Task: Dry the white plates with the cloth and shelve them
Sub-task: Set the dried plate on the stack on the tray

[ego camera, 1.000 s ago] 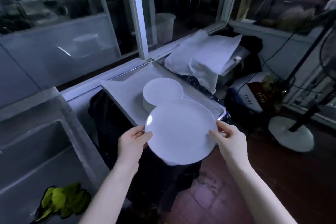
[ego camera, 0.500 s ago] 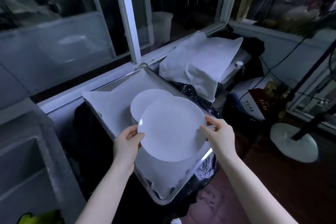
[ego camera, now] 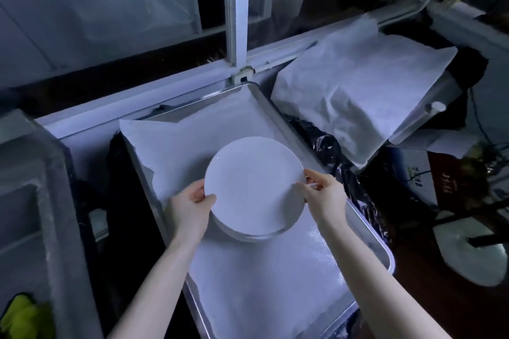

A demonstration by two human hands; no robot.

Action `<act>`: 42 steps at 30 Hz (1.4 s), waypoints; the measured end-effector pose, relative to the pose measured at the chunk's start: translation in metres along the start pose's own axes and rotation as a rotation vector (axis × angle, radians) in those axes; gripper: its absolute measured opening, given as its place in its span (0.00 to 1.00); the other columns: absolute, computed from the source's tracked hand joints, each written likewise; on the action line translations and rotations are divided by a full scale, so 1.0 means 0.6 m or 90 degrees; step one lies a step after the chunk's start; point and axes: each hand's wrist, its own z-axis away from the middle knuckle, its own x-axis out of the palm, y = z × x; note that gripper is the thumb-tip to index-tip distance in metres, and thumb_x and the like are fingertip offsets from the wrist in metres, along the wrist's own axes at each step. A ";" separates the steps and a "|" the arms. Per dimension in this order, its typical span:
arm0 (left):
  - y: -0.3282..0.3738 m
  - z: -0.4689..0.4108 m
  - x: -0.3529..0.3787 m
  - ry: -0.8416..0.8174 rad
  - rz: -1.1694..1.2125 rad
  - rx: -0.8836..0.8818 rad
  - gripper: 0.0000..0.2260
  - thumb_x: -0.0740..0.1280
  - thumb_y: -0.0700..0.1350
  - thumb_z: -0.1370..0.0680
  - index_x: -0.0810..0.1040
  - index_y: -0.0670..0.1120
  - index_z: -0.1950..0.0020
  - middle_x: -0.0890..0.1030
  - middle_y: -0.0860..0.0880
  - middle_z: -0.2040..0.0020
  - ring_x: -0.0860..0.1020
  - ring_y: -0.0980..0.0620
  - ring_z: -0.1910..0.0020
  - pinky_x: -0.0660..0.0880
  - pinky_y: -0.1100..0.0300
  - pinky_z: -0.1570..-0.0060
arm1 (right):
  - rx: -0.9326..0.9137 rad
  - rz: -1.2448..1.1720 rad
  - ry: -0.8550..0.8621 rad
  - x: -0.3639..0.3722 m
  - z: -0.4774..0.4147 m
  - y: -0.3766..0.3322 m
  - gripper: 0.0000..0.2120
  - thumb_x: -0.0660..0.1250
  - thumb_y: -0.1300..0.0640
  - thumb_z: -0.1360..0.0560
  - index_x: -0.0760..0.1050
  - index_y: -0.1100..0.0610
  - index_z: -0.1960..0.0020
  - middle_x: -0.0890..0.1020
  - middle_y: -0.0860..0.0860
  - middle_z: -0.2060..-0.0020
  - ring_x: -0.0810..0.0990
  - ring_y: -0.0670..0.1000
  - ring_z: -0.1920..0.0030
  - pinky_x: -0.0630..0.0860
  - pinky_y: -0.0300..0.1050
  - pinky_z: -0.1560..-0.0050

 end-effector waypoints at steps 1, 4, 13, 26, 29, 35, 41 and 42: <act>-0.003 -0.001 0.002 0.005 -0.021 0.007 0.19 0.68 0.33 0.29 0.83 0.60 0.56 0.85 0.62 0.61 0.82 0.65 0.59 0.75 0.67 0.59 | -0.003 0.005 0.000 0.003 -0.005 0.003 0.12 0.73 0.64 0.29 0.85 0.55 0.46 0.78 0.47 0.57 0.82 0.57 0.58 0.77 0.52 0.46; -0.011 -0.003 0.008 0.034 -0.093 0.031 0.18 0.69 0.35 0.30 0.83 0.61 0.55 0.84 0.52 0.56 0.82 0.58 0.57 0.78 0.59 0.52 | -0.021 0.011 -0.004 0.004 -0.011 0.012 0.12 0.74 0.63 0.29 0.83 0.47 0.51 0.78 0.48 0.57 0.82 0.54 0.61 0.75 0.47 0.51; -0.025 0.013 0.028 0.121 -0.191 0.073 0.17 0.70 0.38 0.30 0.84 0.57 0.47 0.76 0.54 0.54 0.78 0.64 0.59 0.69 0.76 0.58 | -0.032 0.010 -0.036 -0.007 -0.024 0.043 0.15 0.74 0.62 0.29 0.82 0.48 0.45 0.76 0.50 0.51 0.79 0.44 0.60 0.71 0.30 0.55; -0.025 -0.003 0.087 0.047 0.217 -0.212 0.11 0.70 0.49 0.25 0.78 0.58 0.44 0.84 0.61 0.52 0.82 0.61 0.55 0.76 0.59 0.64 | 0.087 -0.183 -0.111 0.061 -0.040 0.040 0.22 0.72 0.48 0.25 0.74 0.47 0.32 0.82 0.46 0.41 0.79 0.48 0.39 0.74 0.55 0.34; -0.020 -0.004 0.092 0.064 0.273 -0.226 0.10 0.70 0.50 0.25 0.78 0.59 0.45 0.84 0.61 0.53 0.83 0.60 0.57 0.77 0.62 0.72 | 0.112 -0.192 -0.070 0.070 -0.044 0.038 0.20 0.74 0.46 0.27 0.77 0.48 0.37 0.84 0.46 0.46 0.81 0.50 0.44 0.76 0.57 0.37; -0.021 -0.003 0.092 0.057 0.295 -0.208 0.12 0.69 0.46 0.24 0.78 0.57 0.43 0.85 0.57 0.51 0.84 0.58 0.55 0.77 0.63 0.70 | 0.122 -0.202 -0.065 0.068 -0.041 0.037 0.18 0.76 0.49 0.29 0.79 0.47 0.41 0.85 0.43 0.52 0.83 0.48 0.49 0.78 0.57 0.40; -0.022 -0.002 0.090 0.043 0.302 -0.188 0.14 0.70 0.43 0.24 0.78 0.56 0.40 0.85 0.55 0.50 0.84 0.55 0.53 0.78 0.64 0.69 | 0.121 -0.225 -0.069 0.063 -0.038 0.036 0.15 0.76 0.52 0.29 0.80 0.46 0.43 0.85 0.40 0.55 0.84 0.45 0.52 0.80 0.50 0.44; -0.021 -0.002 0.089 0.036 0.302 -0.184 0.14 0.69 0.43 0.24 0.78 0.56 0.40 0.85 0.55 0.49 0.84 0.55 0.53 0.78 0.63 0.68 | 0.120 -0.232 -0.072 0.061 -0.038 0.036 0.15 0.76 0.53 0.28 0.80 0.47 0.43 0.86 0.40 0.55 0.84 0.44 0.53 0.80 0.49 0.46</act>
